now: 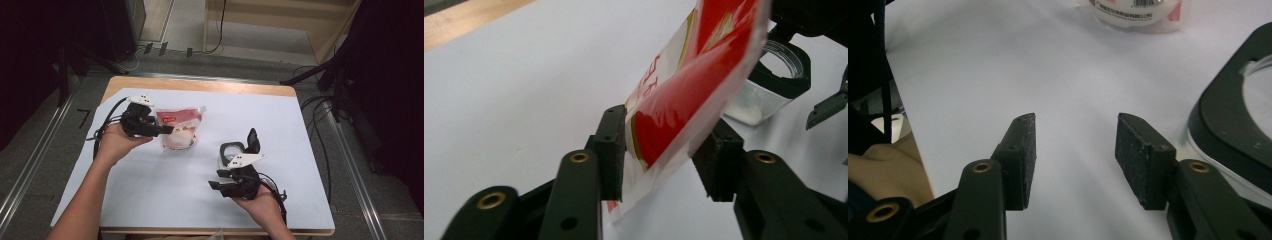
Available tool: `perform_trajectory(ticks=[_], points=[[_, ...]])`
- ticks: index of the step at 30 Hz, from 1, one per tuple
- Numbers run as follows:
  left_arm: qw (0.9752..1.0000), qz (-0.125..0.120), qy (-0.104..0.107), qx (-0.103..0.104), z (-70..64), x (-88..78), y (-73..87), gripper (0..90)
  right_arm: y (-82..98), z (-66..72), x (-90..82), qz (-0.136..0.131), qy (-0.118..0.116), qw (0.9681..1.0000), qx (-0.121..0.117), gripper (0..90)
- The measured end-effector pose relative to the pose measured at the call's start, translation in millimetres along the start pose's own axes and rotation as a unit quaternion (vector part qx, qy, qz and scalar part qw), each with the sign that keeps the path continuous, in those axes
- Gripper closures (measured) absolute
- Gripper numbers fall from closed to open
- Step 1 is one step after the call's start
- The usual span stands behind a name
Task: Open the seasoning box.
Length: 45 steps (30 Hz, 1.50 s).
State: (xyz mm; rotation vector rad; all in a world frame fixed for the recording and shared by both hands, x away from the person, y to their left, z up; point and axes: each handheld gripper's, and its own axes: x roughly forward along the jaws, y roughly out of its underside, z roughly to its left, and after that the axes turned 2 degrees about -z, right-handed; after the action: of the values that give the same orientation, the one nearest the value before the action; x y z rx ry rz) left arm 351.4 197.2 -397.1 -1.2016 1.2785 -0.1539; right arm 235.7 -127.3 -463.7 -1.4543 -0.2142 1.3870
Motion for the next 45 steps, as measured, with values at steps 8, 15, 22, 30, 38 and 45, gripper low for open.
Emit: perform_trajectory(ticks=[8,15,22,30,38,45], points=[[1.0000,-0.007,-0.006,0.003,-3.1,12.0,1.6,69.0,-12.0,4.5,12.7,-0.004,-0.012,0.9999,0.000,50.0],[0.9997,-0.011,-0.018,0.009,-7.9,11.6,2.7,77.4,-28.6,2.5,23.3,0.000,-0.008,0.9998,-0.016,49.7],[0.9997,0.008,-0.019,-0.013,-11.8,11.0,-2.7,86.6,-38.8,-7.7,29.4,-0.003,-0.002,1.0000,-0.008,49.7],[0.9993,0.021,-0.008,-0.029,-20.5,-5.8,-14.3,90.0,-36.9,0.6,35.7,-0.014,0.014,0.9997,-0.013,47.3],[0.9995,0.006,0.015,-0.026,-38.9,-40.0,-31.3,90.0,-35.1,8.1,41.8,-0.021,0.002,0.9996,-0.021,47.8],[0.9993,-0.002,0.032,-0.021,-54.1,-59.2,-40.4,90.0,-31.4,10.4,53.4,-0.030,-0.007,0.9993,-0.020,47.1]])
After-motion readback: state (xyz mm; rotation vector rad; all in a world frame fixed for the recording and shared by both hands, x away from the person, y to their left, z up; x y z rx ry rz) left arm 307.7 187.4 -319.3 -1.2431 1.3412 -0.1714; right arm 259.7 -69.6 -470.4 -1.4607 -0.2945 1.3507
